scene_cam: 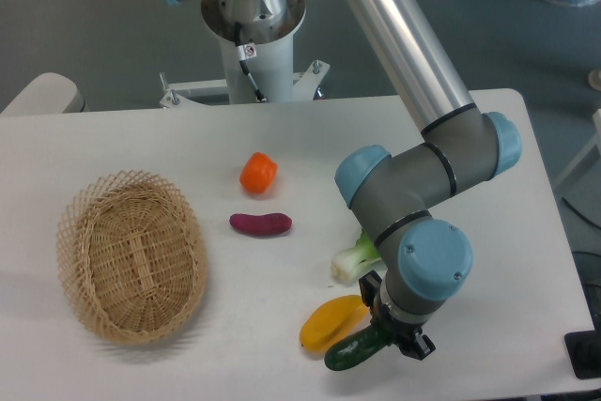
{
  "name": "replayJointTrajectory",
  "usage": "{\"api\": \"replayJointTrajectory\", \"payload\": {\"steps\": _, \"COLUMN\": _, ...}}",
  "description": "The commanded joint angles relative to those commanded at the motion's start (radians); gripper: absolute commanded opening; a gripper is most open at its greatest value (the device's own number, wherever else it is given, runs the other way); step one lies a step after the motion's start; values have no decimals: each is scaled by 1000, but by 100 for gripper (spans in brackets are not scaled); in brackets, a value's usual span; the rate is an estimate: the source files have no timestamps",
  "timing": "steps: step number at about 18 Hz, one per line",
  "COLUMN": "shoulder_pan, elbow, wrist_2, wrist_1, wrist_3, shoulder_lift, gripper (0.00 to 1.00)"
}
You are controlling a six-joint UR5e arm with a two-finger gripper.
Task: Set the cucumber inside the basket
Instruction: 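Close the gripper on the green cucumber beside the yellow fruit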
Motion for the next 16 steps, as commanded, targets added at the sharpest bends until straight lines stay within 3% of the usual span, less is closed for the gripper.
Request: {"api": "replayJointTrajectory", "payload": {"steps": 16, "shoulder_pan": -38, "elbow": -6, "wrist_2": -2, "wrist_1": -6, "wrist_3": -44, "shoulder_lift": 6, "gripper": 11}}
